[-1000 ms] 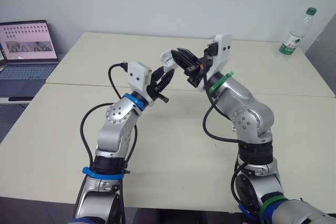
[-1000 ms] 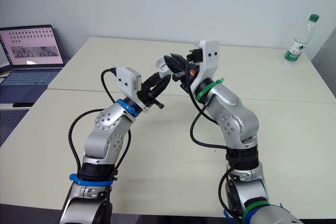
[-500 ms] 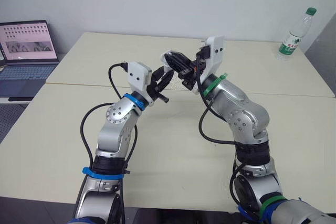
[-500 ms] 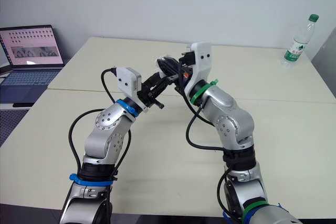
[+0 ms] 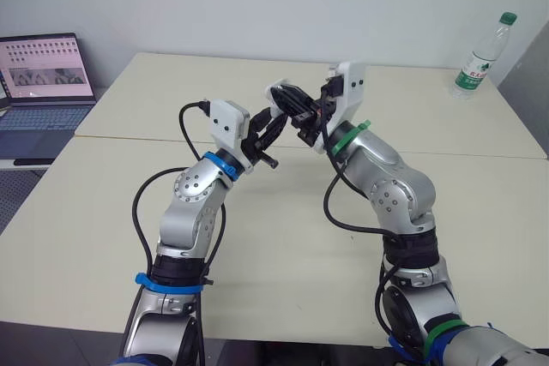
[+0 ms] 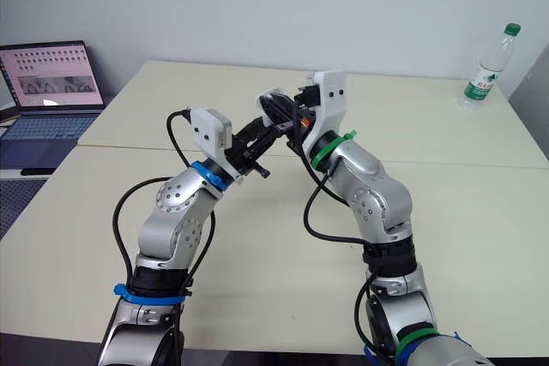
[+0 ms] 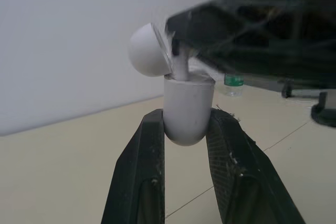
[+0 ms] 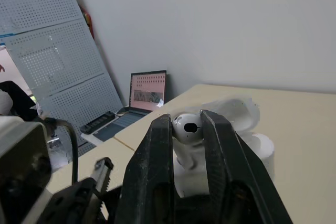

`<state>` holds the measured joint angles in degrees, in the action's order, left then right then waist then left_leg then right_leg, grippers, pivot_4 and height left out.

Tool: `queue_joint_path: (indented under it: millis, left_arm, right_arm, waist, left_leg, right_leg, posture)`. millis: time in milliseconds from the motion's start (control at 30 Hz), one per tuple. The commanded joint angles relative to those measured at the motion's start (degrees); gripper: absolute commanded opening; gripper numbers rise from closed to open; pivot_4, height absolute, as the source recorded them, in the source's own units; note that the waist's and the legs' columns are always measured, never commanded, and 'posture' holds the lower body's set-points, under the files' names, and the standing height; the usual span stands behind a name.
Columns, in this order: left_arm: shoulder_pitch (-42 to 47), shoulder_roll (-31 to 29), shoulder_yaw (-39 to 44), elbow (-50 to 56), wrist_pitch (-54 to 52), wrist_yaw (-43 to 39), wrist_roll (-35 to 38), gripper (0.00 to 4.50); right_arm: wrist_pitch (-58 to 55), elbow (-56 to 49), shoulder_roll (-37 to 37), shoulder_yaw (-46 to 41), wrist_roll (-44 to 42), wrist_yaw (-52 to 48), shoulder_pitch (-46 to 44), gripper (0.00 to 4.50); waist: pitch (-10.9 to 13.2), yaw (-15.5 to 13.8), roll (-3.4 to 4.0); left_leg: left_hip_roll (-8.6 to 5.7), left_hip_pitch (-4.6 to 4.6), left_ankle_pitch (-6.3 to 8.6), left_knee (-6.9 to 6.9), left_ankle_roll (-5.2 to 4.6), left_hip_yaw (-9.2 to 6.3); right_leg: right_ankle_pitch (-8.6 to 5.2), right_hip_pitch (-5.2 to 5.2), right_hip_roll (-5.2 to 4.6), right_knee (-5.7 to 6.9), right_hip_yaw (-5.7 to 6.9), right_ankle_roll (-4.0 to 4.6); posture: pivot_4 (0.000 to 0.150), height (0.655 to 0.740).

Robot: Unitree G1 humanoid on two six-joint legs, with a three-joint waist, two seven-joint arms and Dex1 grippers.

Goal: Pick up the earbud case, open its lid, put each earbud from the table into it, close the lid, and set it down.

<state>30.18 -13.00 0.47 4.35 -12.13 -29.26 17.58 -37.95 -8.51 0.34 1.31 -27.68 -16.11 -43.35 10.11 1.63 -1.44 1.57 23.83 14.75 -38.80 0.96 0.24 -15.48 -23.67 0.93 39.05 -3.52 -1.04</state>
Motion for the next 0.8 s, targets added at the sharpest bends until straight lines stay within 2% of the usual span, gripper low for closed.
queue_joint_path:
  millis: [33,233,533,700,800]
  left_arm:
    - [0.88,0.43,0.1,3.09,0.81,0.07,0.82,0.75]
    - [1.09,0.31,0.25,2.99,0.85,-0.14,0.97,0.75]
    - [1.25,0.19,0.16,2.83,0.73,-0.44,1.08,0.75]
    - [0.97,0.12,0.19,2.57,0.75,-0.62,1.06,0.75]
    - [0.15,-0.68,0.61,2.26,0.82,-1.16,1.17,0.75]
  right_arm:
    - [1.07,-0.82,-0.19,0.33,0.66,0.0,0.1,0.4]
    - [1.09,-1.68,-1.32,1.33,1.52,-0.76,1.57,0.4]
    - [0.75,-2.91,-2.08,1.25,0.83,-1.72,2.22,3.6]
    - [-0.24,-5.13,-4.28,-4.07,-5.39,-5.09,2.12,3.6]
    - [-5.01,-5.62,-13.56,-9.01,-10.81,-11.6,1.67,3.6]
  waist:
    - [0.0,0.0,0.0]
    - [0.0,0.0,0.0]
    - [0.0,0.08,0.0]
    - [0.01,0.06,-0.01]
    - [0.02,-0.17,-0.02]
  left_leg:
    - [0.0,0.0,0.0,0.0,0.0,0.0]
    - [0.0,0.0,0.0,0.0,0.0,0.0]
    - [0.01,0.01,0.0,0.01,0.0,-0.01]
    - [-0.03,0.03,0.0,0.01,0.0,0.02]
    - [-0.04,0.05,0.0,0.01,0.0,-0.01]
  right_leg:
    - [0.0,0.0,0.0,0.0,0.0,0.0]
    - [0.0,0.0,0.0,-0.01,0.0,0.0]
    - [0.0,-0.02,0.02,-0.01,0.0,0.0]
    - [0.0,-0.01,0.0,-0.05,-0.02,-0.01]
    - [0.0,0.0,-0.01,-0.07,0.01,-0.01]
  posture:
    - [0.15,0.74]
    - [0.15,0.74]
    - [0.15,0.74]
    - [0.15,0.74]
    - [0.15,0.74]
